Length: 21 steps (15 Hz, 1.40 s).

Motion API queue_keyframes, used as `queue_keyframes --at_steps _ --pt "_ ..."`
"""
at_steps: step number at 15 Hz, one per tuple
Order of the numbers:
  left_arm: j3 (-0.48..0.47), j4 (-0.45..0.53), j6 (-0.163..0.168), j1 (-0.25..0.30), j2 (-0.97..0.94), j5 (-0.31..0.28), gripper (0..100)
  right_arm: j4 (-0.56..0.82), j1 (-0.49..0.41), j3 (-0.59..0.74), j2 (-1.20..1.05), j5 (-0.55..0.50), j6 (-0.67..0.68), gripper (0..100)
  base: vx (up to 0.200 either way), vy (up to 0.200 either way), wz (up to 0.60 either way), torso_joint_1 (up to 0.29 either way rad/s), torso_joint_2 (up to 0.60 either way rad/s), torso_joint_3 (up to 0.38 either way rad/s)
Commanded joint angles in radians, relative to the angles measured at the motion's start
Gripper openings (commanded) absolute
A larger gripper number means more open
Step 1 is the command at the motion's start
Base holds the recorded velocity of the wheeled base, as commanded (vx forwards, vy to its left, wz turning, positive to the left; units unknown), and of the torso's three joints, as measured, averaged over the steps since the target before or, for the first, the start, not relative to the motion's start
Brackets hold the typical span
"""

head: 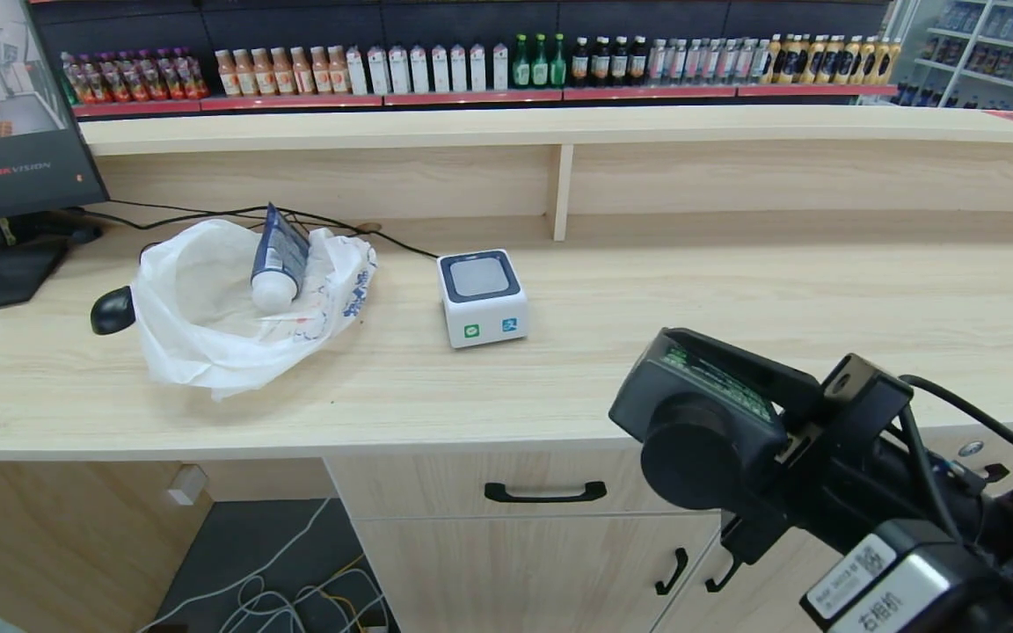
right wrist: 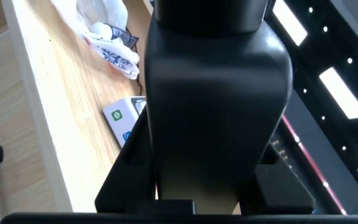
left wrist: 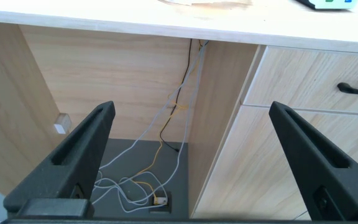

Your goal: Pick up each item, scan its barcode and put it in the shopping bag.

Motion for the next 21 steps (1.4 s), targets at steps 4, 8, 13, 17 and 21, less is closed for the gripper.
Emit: queue_keyframes --at_steps 4,8,13,17,21 --pt "0.0 0.0 0.0 0.0 0.0 0.001 100 -0.001 0.001 0.009 -0.017 -0.096 0.219 0 0.0 0.0 0.0 0.0 0.0 0.0" --pt "0.0 0.0 0.0 0.0 0.0 0.001 100 -0.001 -0.027 -0.026 -0.014 -0.176 0.451 0 0.0 0.0 0.0 0.0 0.0 0.0" --pt "0.0 0.0 0.0 0.0 0.0 0.001 100 -0.001 -0.033 -0.111 0.005 -0.348 0.733 0 0.0 0.0 0.0 0.0 0.0 0.0" --pt "0.0 0.0 0.0 0.0 0.0 0.001 100 0.056 -0.033 -0.149 0.02 -0.428 1.025 0 0.0 0.0 0.0 0.0 0.0 0.0" --pt "0.0 0.0 0.0 0.0 0.0 0.001 100 0.133 -0.113 -0.233 0.04 -0.426 1.166 0 0.0 0.0 0.0 0.0 0.0 0.0"
